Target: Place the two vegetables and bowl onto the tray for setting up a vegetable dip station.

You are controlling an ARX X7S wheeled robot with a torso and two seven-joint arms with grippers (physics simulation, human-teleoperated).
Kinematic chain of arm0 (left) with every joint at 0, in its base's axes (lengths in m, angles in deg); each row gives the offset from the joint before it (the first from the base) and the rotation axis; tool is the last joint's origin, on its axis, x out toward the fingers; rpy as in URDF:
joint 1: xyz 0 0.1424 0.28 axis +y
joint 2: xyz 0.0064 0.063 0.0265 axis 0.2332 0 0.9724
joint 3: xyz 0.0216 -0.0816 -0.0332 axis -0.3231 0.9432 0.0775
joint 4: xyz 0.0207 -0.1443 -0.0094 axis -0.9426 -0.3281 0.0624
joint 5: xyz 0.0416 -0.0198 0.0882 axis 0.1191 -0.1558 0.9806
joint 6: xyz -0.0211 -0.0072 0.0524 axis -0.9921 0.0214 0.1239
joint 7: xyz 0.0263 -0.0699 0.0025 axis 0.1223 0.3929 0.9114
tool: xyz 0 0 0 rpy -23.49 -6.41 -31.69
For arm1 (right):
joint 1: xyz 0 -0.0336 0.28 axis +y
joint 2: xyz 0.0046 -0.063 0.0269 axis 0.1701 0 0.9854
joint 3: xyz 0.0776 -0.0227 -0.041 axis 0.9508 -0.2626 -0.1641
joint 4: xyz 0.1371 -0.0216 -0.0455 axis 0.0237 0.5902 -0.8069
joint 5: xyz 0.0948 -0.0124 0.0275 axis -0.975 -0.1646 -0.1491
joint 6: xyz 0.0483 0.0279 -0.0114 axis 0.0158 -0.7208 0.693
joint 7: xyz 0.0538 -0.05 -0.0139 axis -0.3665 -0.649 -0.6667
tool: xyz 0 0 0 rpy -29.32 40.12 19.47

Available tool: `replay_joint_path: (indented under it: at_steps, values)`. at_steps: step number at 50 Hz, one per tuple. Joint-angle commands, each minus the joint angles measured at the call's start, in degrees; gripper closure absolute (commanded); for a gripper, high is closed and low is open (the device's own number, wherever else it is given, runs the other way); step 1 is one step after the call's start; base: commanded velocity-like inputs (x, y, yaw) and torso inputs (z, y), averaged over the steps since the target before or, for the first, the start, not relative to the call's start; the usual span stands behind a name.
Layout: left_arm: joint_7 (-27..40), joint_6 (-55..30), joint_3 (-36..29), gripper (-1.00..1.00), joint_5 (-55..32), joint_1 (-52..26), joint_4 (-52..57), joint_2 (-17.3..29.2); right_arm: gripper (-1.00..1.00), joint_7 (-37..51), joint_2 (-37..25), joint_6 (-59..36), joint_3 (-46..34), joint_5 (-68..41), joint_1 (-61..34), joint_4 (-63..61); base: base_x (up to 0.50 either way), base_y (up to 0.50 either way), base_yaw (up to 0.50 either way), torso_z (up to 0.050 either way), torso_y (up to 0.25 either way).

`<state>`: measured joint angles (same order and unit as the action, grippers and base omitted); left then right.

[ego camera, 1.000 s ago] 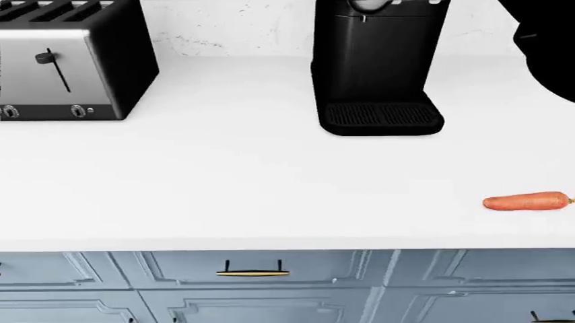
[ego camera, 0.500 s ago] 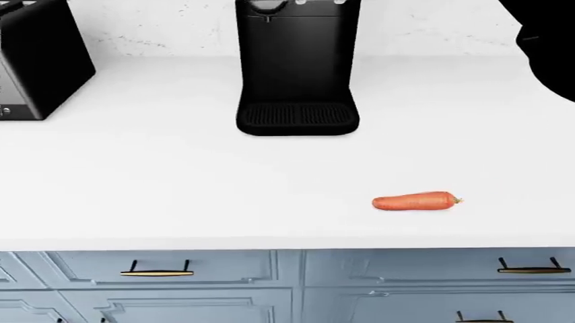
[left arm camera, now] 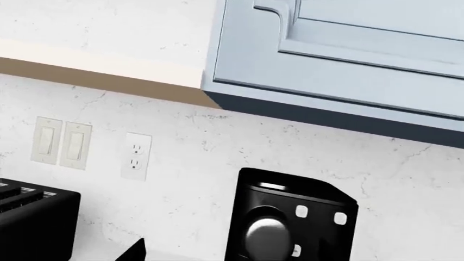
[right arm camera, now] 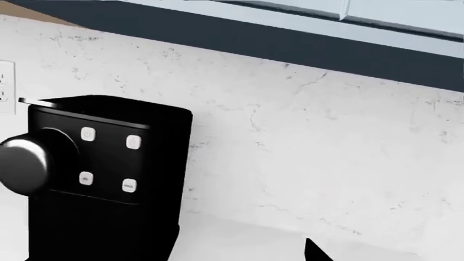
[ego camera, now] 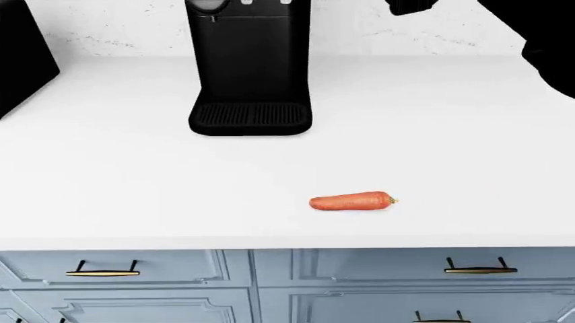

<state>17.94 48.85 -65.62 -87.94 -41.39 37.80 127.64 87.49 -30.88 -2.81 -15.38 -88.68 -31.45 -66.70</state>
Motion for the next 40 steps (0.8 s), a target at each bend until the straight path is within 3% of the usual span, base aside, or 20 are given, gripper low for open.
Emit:
replay_joint_path:
  at_steps: [1, 5, 8, 27, 33, 40]
  values:
    - [0.30, -0.19, 0.33, -1.00, 0.05, 0.26, 0.25, 0.04, -1.00, -5.68, -0.34, 1.13, 1.04, -4.36, 2.89, 6.07, 0.00, 0.00, 0.00, 0.000, 0.000]
    - [0.34, -0.15, 0.37, -1.00, 0.06, 0.51, 0.33, -0.14, -1.00, -5.28, -0.88, -2.54, -0.62, -4.63, 1.82, 8.93, 0.00, 0.00, 0.00, 0.000, 0.000]
    - [0.34, -0.17, 0.40, -1.00, 0.13, 0.67, 0.21, -0.23, -1.00, -9.93, -1.08, -4.45, -1.84, -2.18, 1.47, 9.55, 0.00, 0.00, 0.00, 0.000, 0.000]
    - [0.92, -0.53, 0.80, -1.00, -0.01, 0.98, 0.08, -0.87, -1.00, -50.13, -6.49, -9.07, -8.38, 13.75, 2.04, 9.90, 0.00, 0.00, 0.00, 0.000, 0.000]
    - [1.02, -0.52, 0.87, -1.00, 0.11, 1.27, 0.07, -1.11, -1.00, -59.99, -4.84, -8.98, -12.35, 22.69, 0.68, 13.57, 0.00, 0.00, 0.00, 0.000, 0.000]
    - [1.18, -0.54, 0.96, -1.00, 0.08, 1.58, 0.32, -1.38, -1.00, -71.94, -3.33, -10.98, -13.33, 22.05, -1.40, 13.82, 0.00, 0.00, 0.00, 0.000, 0.000]
